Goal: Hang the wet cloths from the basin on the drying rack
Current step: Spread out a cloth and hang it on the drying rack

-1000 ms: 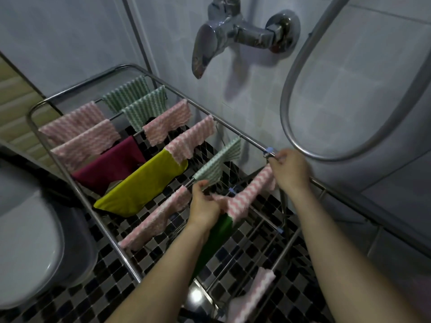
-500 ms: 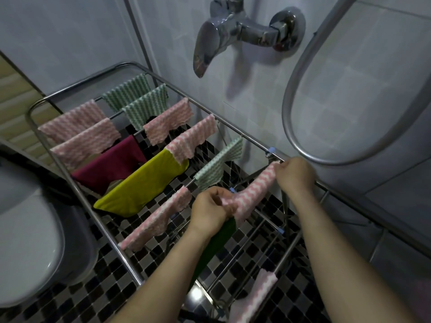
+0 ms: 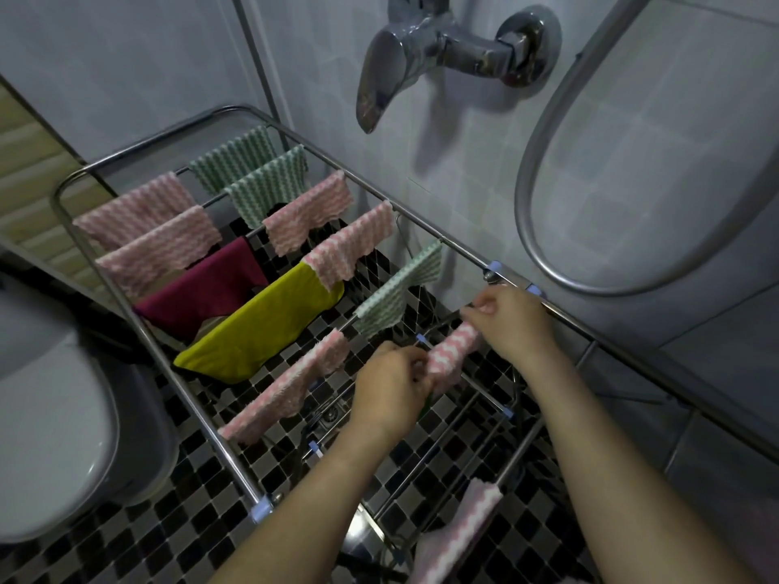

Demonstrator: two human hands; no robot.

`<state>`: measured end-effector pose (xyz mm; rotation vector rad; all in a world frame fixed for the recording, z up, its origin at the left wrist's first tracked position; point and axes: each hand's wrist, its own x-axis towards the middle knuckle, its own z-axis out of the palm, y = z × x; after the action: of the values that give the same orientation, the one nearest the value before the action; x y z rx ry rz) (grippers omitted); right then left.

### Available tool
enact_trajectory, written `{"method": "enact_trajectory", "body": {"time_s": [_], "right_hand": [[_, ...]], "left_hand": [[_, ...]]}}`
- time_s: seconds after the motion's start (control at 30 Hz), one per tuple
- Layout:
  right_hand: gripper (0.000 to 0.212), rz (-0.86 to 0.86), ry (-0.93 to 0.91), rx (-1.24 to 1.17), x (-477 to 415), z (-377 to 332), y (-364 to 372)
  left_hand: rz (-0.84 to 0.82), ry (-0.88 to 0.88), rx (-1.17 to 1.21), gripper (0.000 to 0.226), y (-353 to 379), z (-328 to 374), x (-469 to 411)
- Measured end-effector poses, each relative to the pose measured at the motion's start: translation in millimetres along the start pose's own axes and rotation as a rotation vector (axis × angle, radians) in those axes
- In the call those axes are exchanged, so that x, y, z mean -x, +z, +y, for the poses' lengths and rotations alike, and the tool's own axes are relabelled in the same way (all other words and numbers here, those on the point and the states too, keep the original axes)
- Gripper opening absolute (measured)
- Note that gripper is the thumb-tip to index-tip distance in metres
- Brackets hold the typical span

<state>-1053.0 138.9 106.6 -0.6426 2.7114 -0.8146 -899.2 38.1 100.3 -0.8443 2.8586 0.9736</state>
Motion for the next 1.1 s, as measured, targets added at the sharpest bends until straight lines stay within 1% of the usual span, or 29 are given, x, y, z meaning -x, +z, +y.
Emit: {"method": "enact_trajectory", "body": {"time_s": [0.07, 0.23, 0.33, 0.4, 0.47, 0.57, 0.67, 0.7, 0.8, 0.87, 0.97, 1.1], "right_hand": [[0.03, -0.062, -0.028, 0.021, 2.6, -0.7, 3.9], [0.03, -0.026, -0.046, 0.105, 4.1, -2.2, 8.2], [0.035, -0.052, -0.041, 0.172, 7.7, -5.5, 7.3], [0.04, -0.077, -0.086, 0.197, 13.0, -9.8, 5.4], [0.04, -0.146, -0.177, 0.159, 20.6, -19.5, 4.5], [0.034, -0.37, -0.294, 0.082, 40.6, -44.9, 5.3], [0.034, -0.509, -0.439, 0.123, 62.2, -67.9, 15.4], [0.035, -0.548, -0.478, 0.141, 69.3, -74.3, 20.2], [0.036, -0.657, -0.56, 0.195, 88.6, -89.2, 35.5], [0.036, -0.708, -0.589, 0.221, 100.9, -96.7, 44.0], [0.031, -0.757, -0.609, 0.265, 116.2, -103.1, 54.8], [0.016, -0.731, -0.666, 0.361, 129.7, -108.5, 66.6]], "left_hand": [[-0.021, 0.012, -0.024, 0.033, 1.6, 0.3, 1.6], [-0.061, 0.068, -0.056, 0.027, -0.5, 0.5, 2.2], [-0.086, 0.09, -0.044, 0.03, -6.2, -4.1, 8.7], [-0.102, 0.087, -0.049, 0.036, -14.9, -12.2, 17.1], [-0.144, 0.065, -0.058, 0.037, -27.9, -25.5, 28.7], [-0.228, 0.021, -0.122, 0.027, -49.1, -49.6, 49.5], [-0.26, -0.041, -0.162, 0.016, -64.4, -70.8, 70.1], [-0.264, -0.066, -0.173, 0.016, -67.5, -76.6, 77.0], [-0.305, -0.102, -0.204, 0.025, -71.6, -89.4, 97.3], [-0.314, -0.093, -0.196, 0.026, -70.9, -94.7, 107.1], [-0.272, -0.074, -0.189, 0.022, -70.0, -97.6, 117.4], [-0.186, -0.065, -0.182, 0.018, -66.6, -97.7, 126.2]]}}
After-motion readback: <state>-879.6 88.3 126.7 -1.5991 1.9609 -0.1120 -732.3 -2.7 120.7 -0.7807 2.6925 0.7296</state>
